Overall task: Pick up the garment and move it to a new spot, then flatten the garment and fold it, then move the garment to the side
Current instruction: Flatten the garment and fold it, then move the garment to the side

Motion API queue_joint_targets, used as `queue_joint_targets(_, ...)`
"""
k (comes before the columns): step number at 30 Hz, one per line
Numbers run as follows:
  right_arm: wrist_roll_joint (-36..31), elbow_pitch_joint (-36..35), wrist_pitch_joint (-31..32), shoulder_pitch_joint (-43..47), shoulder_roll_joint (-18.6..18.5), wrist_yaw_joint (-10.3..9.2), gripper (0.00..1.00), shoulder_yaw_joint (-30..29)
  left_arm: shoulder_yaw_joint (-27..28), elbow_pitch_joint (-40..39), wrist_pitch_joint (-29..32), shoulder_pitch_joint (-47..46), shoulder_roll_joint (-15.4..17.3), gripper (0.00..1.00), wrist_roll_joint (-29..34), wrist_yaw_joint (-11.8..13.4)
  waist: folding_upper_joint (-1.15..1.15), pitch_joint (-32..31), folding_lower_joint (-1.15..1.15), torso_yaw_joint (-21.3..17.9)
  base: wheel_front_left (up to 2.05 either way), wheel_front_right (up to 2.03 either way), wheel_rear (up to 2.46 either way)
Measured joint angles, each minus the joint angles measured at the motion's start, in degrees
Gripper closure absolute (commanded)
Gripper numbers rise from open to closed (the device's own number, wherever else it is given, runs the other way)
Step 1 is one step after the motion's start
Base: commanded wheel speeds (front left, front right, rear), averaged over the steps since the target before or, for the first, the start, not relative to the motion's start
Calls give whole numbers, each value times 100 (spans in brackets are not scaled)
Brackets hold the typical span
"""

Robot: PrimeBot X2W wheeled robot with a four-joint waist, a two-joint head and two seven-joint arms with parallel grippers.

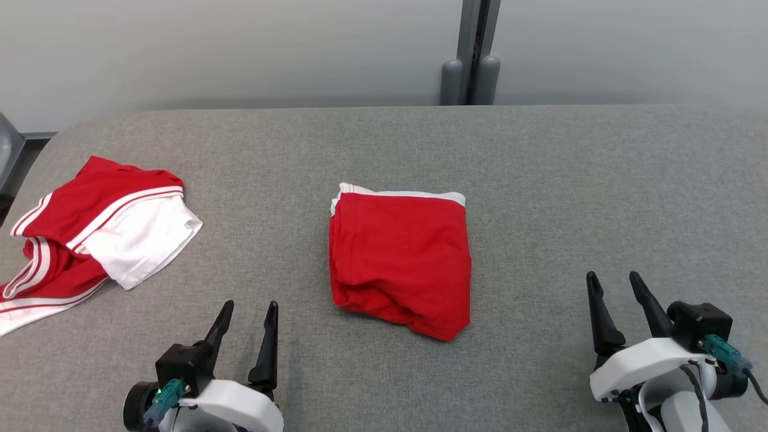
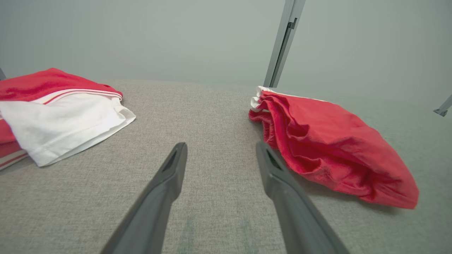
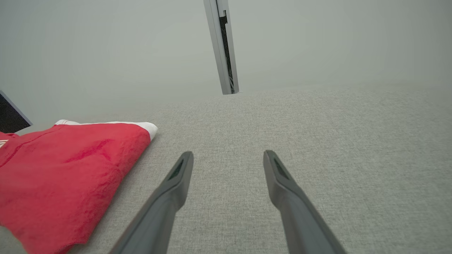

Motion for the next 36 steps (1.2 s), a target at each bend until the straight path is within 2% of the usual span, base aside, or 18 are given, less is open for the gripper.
queue_joint_targets(5,152,-54,0,280,2,0,0,0,98,91,0,174,1,0,60,2,0,-190,0,-84,0,0,0)
queue_joint_targets(12,247,-115,0,545,10,0,0,211,269,96,0,448,2,0,260,212,0,-526,0,-194,0,0,0)
queue_joint_targets(20,445,-185,0,712,8,0,0,294,347,32,0,665,1,0,323,260,0,-709,0,-212,0,0,0)
queue_joint_targets(27,409,-177,0,771,13,0,0,409,333,-18,0,761,2,0,297,283,0,-714,0,-167,0,0,0)
queue_joint_targets(36,502,33,0,402,8,0,0,753,-60,-62,1,620,-2,0,241,266,0,-377,0,87,0,0,0)
